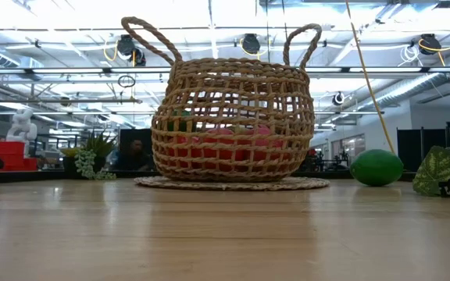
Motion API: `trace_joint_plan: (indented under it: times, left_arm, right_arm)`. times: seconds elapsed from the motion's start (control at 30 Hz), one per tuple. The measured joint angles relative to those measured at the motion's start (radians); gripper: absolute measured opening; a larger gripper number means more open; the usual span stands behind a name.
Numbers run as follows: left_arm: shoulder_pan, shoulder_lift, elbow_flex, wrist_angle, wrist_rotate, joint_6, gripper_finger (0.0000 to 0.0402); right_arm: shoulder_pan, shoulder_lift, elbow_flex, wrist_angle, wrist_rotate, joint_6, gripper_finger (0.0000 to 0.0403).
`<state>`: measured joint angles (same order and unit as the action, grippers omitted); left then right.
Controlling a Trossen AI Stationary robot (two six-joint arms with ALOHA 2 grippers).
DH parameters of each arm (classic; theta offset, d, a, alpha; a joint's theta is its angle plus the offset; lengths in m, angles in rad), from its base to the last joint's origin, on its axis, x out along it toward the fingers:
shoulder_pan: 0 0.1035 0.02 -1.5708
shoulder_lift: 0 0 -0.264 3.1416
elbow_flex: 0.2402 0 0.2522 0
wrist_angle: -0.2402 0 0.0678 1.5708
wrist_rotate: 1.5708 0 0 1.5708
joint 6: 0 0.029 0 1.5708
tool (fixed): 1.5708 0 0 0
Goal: Build produce basket
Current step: Put the green pear into the basket
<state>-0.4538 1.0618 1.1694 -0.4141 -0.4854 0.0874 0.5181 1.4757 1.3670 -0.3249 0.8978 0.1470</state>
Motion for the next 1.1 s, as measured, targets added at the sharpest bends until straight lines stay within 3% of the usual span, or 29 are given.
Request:
trace_joint_plan:
  times: [0.13, 0.27, 0.37, 0.63, 0.87, 1.1]
  left_arm:
    - [0.0, 0.0, 0.0, 0.0, 0.0, -0.012, 0.0243]
    - [0.0, 0.0, 0.0, 0.0, -0.002, -0.033, 0.0243]
    - [0.0, 0.0, 0.0, 0.0, -0.003, -0.039, 0.0243]
    - [-0.001, 0.0, 0.0, -0.004, -0.004, -0.065, 0.0243]
    - [-0.02, 0.0, 0.0, -0.006, -0.005, -0.08, 0.0243]
    - [-0.02, 0.0, 0.0, 0.001, -0.005, -0.065, 0.0243]
  right_arm:
    - [-0.031, -0.001, 0.0, 0.035, -0.018, 0.111, 0.0013]
    - [-0.082, -0.002, 0.001, 0.049, -0.017, 0.101, 0.0013]
    - [-0.145, -0.002, 0.05, 0.034, -0.086, 0.077, 0.0013]
    - [-0.357, 0.025, 0.239, -0.287, -0.264, 0.145, 0.0013]
    - [-0.483, 0.063, 0.243, -0.451, -0.371, 0.242, 0.0013]
    - [-0.52, 0.097, 0.243, -0.466, -0.429, 0.237, 0.0013]
